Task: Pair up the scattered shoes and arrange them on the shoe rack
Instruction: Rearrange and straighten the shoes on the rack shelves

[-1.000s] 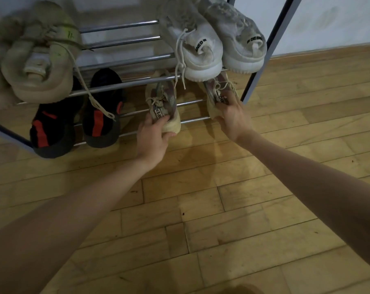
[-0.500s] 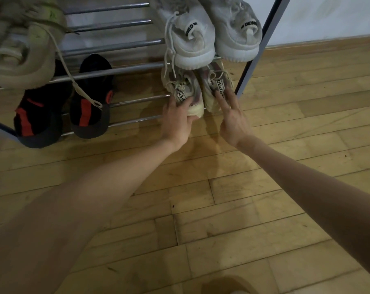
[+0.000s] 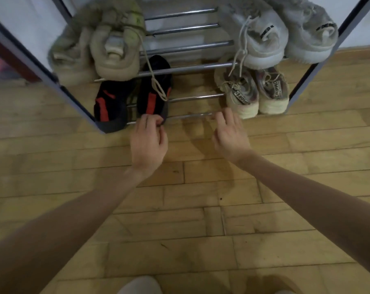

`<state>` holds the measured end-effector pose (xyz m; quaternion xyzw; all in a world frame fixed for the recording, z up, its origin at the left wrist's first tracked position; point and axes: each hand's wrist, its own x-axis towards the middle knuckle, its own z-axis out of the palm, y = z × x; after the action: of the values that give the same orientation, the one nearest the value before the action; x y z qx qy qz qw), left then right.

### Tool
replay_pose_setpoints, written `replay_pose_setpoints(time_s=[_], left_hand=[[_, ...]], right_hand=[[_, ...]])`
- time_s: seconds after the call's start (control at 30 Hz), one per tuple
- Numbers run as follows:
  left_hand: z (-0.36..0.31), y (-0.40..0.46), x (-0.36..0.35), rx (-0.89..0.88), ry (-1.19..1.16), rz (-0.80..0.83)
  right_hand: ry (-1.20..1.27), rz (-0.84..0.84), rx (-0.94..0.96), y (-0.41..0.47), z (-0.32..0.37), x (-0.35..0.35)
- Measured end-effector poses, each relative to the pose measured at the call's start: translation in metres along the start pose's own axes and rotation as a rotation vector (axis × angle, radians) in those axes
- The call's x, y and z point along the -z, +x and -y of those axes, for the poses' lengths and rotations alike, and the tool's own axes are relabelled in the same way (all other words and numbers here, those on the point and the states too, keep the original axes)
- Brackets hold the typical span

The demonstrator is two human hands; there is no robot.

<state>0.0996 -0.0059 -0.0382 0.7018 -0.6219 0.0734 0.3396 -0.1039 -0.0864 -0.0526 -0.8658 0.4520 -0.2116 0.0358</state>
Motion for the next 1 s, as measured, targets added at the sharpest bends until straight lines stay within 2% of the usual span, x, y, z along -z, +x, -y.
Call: replay_pose_setpoints(time_s=[0.1, 0.17, 0.27, 0.37, 0.47, 0.57, 0.77, 1.0], left_hand=[[0.044, -0.012, 0.020, 0.094, 0.118, -0.118], [0.062, -0.011, 0.031, 0.209, 0.135, -0.106], [0.081, -0.008, 0.041, 0.277, 0.175, -0.045], [0.095, -0.004, 0.043, 0.278, 0.213, 0.016], [0.107, 0.001, 0.041, 0.273, 0.219, 0.067], [0.116, 0.005, 0.042, 0.317, 0.183, 0.083], [0.130, 0.007, 0.043, 0.298, 0.151, 0.081], [0.119, 0.014, 0.038, 0.355, 0.169, 0.061]], right_hand=[[0.070, 0.043, 0.087, 0.010, 0.035, -0.020], [0.166, 0.077, 0.050, 0.018, 0.061, -0.032], [0.311, 0.090, -0.103, 0.031, 0.102, -0.049], [0.410, 0.026, -0.260, 0.043, 0.138, -0.063], [0.405, -0.091, -0.417, 0.056, 0.162, -0.076], [0.341, -0.119, -0.533, 0.071, 0.168, -0.086], [0.286, -0.167, -0.412, 0.083, 0.150, -0.095], [0.213, -0.062, -0.344, 0.094, 0.150, -0.093]])
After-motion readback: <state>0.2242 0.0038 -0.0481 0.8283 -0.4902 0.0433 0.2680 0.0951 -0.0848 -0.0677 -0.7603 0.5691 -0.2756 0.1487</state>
